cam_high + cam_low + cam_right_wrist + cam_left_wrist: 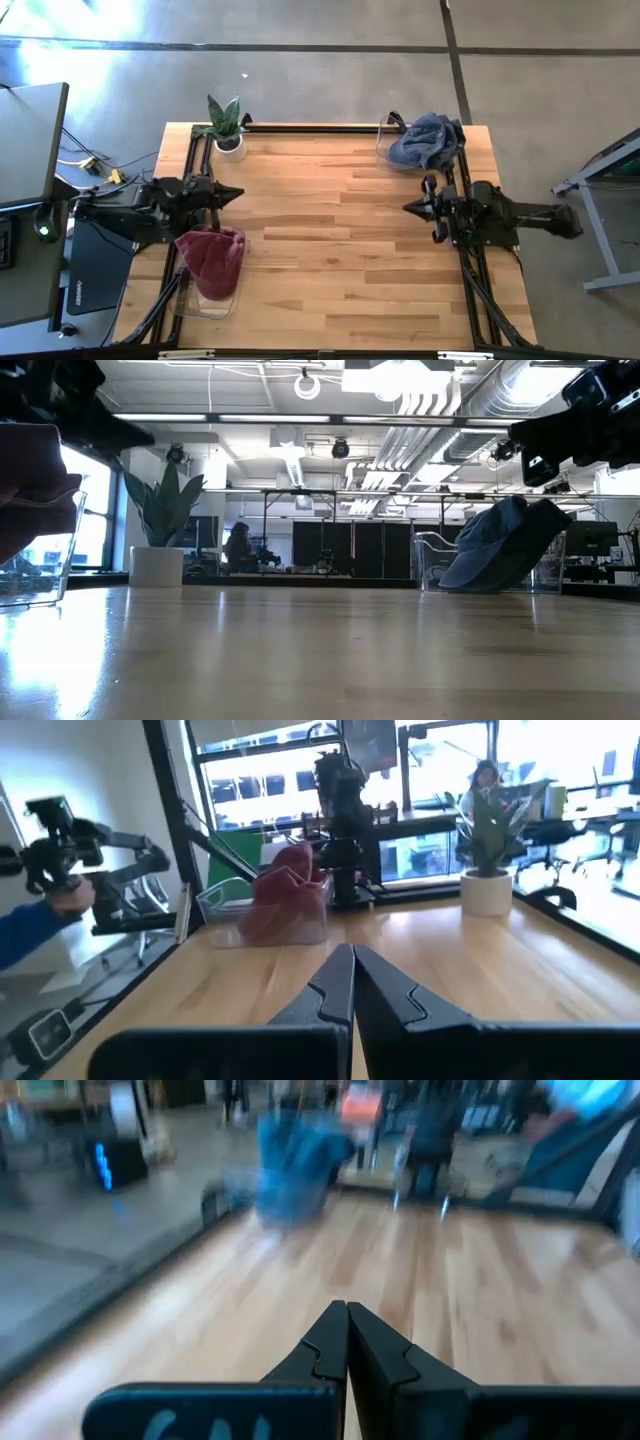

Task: Pick & Place hat
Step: Return to Home Position

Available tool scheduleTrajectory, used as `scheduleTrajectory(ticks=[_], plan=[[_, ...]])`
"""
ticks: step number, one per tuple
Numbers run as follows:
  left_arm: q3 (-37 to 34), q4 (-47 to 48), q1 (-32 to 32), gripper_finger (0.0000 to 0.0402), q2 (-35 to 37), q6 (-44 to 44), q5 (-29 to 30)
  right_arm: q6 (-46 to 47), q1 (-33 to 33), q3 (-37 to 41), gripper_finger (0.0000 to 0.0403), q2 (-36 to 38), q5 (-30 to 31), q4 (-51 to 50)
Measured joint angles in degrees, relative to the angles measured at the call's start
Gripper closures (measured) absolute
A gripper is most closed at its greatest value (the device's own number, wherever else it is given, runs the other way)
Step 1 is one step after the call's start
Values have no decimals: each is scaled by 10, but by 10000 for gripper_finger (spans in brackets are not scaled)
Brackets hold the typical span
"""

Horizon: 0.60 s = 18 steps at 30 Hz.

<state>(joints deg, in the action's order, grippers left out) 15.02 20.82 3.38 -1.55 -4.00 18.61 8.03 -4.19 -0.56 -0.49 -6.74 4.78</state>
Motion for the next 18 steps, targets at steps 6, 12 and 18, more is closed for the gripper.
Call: scheduleTrajectory(ticks=[6,12,18], plan=[[-64,-56,0,401,12,-10,-9,25,-53,0,402,-2,-61,-11],[-97,-101,0,401,13,3,-18,22,-63,0,403,-2,-63,-9],[-102,-122,0,401,12,22,-67,-2,-64,0,403,-3,-63,-15]])
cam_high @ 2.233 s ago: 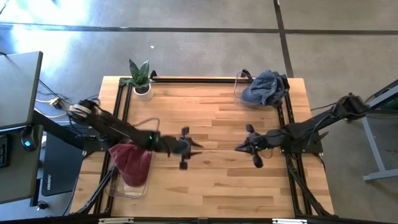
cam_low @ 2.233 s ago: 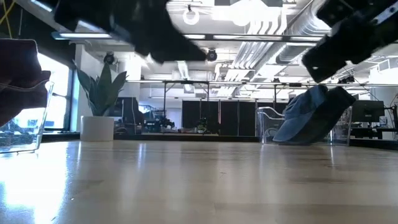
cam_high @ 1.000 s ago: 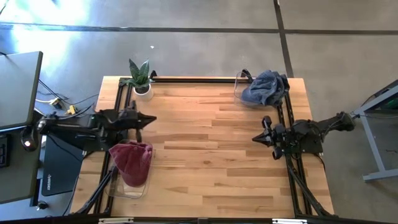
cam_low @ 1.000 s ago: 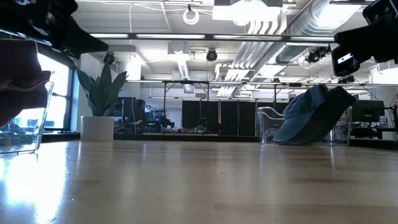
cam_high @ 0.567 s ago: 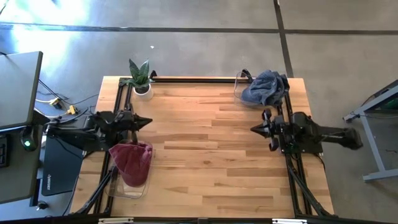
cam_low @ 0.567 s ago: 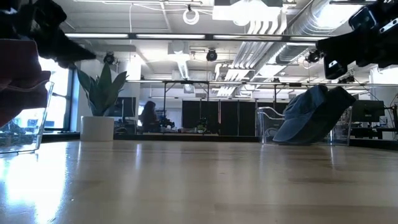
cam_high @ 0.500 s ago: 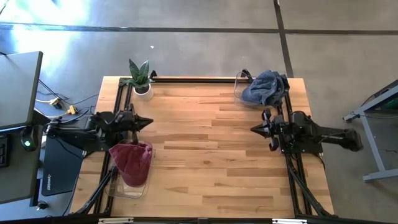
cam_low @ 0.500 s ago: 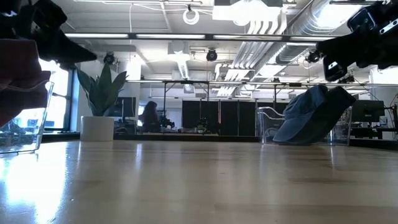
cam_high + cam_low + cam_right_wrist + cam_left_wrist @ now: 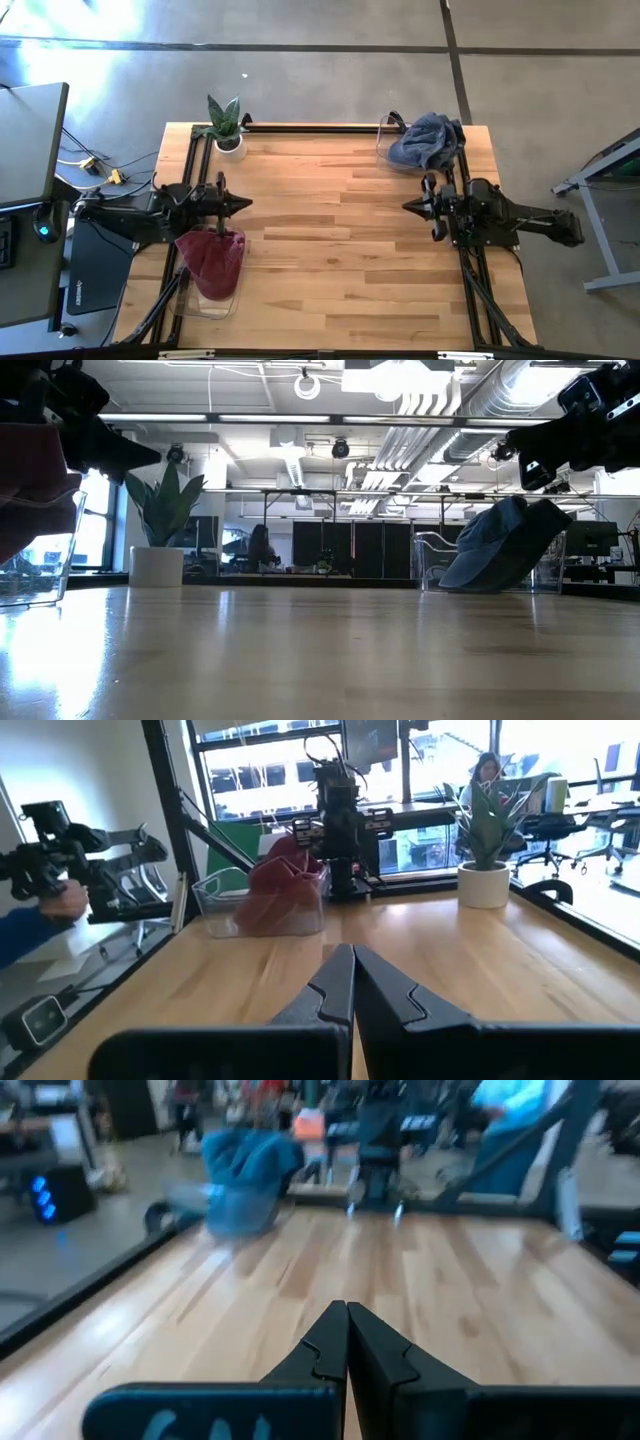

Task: Pick & Place hat
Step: Return to Home Position

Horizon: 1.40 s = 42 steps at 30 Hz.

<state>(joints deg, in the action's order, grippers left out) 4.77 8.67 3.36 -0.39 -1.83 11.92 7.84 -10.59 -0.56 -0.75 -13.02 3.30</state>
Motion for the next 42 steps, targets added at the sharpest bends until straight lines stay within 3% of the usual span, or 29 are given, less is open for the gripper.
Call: scheduleTrajectory(ticks=[4,11,16,26,34,42], plan=[[-32,-91,0,401,0,16,-13,-27,0,0,403,-1,1,-1],[-40,-109,0,401,-27,25,-10,-46,0,0,403,-4,52,0],[-40,-111,0,401,-29,16,-9,33,1,0,403,-7,164,-17],[-41,-115,0,401,-29,16,11,22,2,0,403,-19,96,-19],[-41,-115,0,401,-29,16,8,12,2,0,403,-19,162,-18],[-41,-115,0,401,-29,16,8,25,2,1,391,-19,159,-17]])
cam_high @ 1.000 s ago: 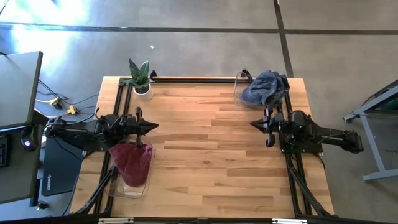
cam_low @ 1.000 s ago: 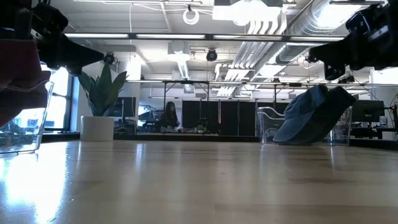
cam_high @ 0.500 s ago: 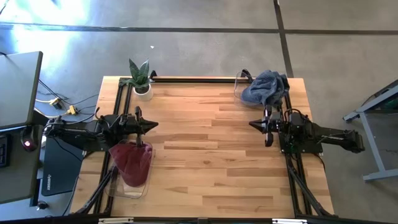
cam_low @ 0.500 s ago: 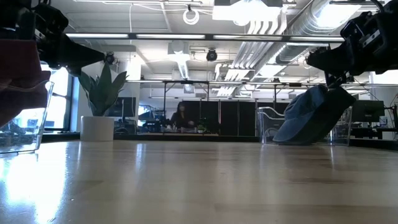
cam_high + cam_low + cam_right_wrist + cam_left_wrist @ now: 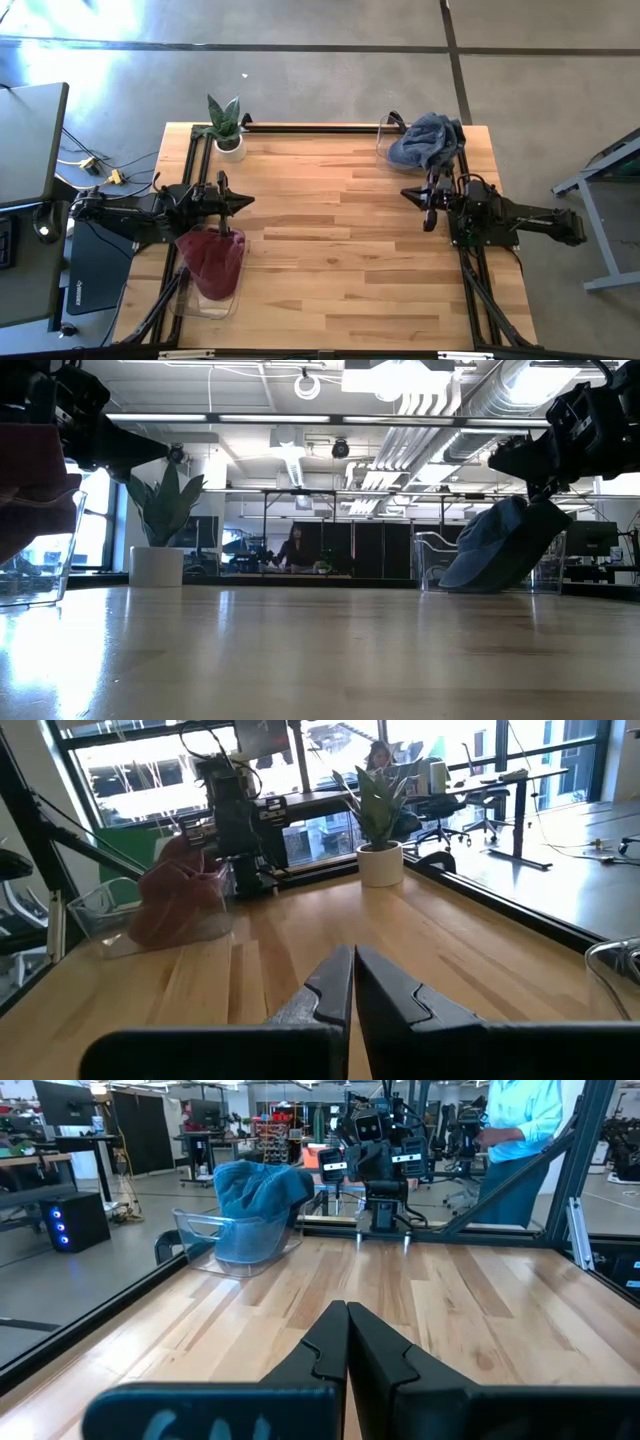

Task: Pick & Place hat
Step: Return to Home Position

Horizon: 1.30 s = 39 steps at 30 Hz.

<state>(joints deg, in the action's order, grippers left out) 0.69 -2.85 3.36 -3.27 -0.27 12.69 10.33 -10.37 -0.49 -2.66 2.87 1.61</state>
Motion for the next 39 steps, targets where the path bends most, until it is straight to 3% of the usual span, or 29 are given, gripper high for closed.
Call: scheduleTrajectory(ticks=[6,14,17,21,25,39], plan=[[0,0,0,401,0,0,0,-2,5,0,392,4,2,-1],[0,-1,0,401,0,0,-2,-6,77,0,394,26,-6,-3],[0,-1,0,401,0,0,-2,-41,95,0,391,26,27,2],[0,0,0,401,0,0,-1,-63,89,0,395,26,15,0],[0,0,0,401,0,0,0,-27,81,0,399,26,-12,-5],[0,0,0,401,0,0,2,-14,82,0,396,19,-16,-2]])
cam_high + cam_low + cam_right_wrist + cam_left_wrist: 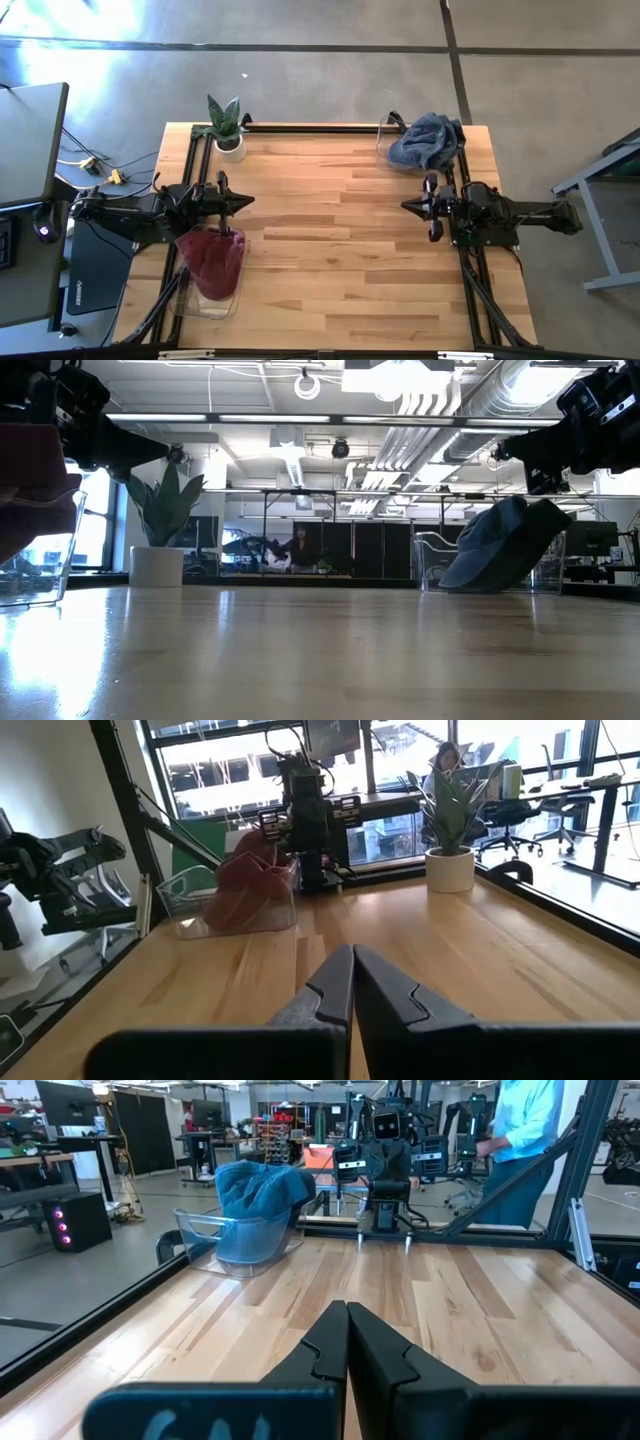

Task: Pick & Place hat
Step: Return to Home Position

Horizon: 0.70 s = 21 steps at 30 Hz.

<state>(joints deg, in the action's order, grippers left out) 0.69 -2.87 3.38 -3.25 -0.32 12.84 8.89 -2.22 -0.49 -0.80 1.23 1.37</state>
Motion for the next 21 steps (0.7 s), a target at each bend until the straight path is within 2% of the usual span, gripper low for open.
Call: scheduleTrajectory(ticks=[21], plan=[[0,0,0,401,0,0,1,1,0,0,401,0,0,1]])
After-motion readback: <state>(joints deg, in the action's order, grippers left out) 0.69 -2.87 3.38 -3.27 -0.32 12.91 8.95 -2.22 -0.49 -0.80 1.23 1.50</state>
